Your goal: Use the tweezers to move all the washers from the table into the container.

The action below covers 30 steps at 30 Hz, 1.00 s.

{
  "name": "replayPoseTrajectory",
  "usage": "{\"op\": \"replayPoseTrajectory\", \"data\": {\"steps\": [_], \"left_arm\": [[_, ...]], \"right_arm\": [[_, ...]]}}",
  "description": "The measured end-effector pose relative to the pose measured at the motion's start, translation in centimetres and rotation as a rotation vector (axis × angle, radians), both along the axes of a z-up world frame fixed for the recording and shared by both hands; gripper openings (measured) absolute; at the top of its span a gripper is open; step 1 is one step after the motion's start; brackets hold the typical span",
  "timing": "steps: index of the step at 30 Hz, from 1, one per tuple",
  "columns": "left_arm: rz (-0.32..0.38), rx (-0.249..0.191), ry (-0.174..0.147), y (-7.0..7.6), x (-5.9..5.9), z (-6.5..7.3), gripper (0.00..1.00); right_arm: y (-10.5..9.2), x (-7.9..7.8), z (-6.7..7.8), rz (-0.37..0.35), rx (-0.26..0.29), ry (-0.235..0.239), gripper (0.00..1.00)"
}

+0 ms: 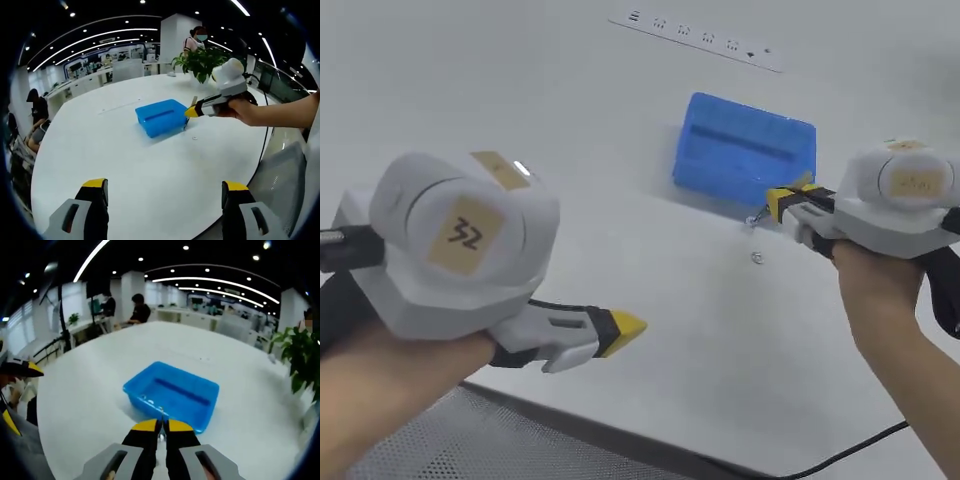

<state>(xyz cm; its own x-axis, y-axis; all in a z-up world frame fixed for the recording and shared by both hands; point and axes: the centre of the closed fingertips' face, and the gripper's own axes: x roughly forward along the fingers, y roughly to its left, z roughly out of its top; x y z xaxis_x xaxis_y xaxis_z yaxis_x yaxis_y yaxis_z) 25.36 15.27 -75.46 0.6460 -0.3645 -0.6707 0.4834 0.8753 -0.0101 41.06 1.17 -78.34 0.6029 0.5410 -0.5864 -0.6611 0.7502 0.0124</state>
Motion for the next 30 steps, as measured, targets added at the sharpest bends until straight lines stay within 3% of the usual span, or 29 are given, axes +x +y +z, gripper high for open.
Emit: {"op": "replayPoseTrajectory", "data": {"steps": [4, 10, 19, 25, 30], "left_arm": [[-0.007, 0.0, -0.003, -0.2, 0.0, 0.1, 0.96], [-0.014, 0.003, -0.001, -0.4, 0.0, 0.0, 0.96], [-0.012, 0.004, -0.005, -0.3, 0.3, 0.2, 0.96], [-0.011, 0.009, -0.009, -0.3, 0.4, 0.4, 0.96], [-0.013, 0.016, -0.005, -0.2, 0.3, 0.3, 0.96]], "right_arm": [[0.0, -0.1, 1.2, 0.012, 0.018, 0.0, 0.01], [-0.1, 0.3, 3.1, -0.008, 0.087, 0.003, 0.01], [0.4, 1.7, 4.6, 0.011, 0.088, -0.042, 0.01], [0.7, 3.8, 4.6, 0.011, 0.079, -0.07, 0.01], [1.1, 5.1, 3.2, 0.018, 0.049, -0.059, 0.01]]}}
